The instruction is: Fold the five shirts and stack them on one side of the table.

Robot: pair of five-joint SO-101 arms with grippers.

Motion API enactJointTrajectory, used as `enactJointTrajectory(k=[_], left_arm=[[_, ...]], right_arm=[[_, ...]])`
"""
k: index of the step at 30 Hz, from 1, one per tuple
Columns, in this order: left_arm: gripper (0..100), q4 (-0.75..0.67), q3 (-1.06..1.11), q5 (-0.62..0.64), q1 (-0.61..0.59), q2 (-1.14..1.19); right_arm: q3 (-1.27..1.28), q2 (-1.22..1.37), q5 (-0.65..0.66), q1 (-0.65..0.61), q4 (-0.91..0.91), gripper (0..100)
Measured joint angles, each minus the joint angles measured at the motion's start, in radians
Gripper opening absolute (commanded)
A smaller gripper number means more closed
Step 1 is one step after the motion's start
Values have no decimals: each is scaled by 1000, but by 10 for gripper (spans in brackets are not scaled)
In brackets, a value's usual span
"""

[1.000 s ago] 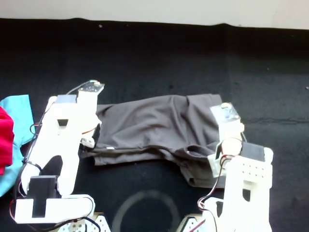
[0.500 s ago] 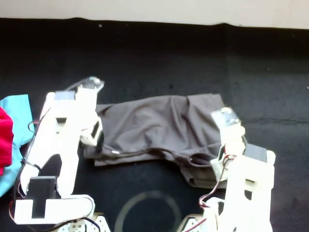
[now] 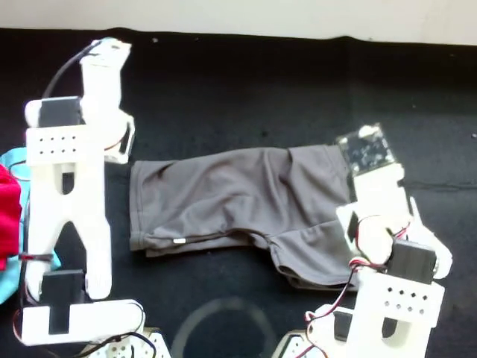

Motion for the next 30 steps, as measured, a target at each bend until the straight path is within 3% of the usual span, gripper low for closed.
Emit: enactJointTrajectory(k=[13,22,30], left_arm=[[9,-336,12,132,32,477],[9,-390,8,141,28,562],[9,-368,-157,143,-63,692]], right_arm=[[-97,718,-239,-152,-480,6],[-341,1152,-313,-158,-519,6],[-526,1410,-313,-40,-520,6]])
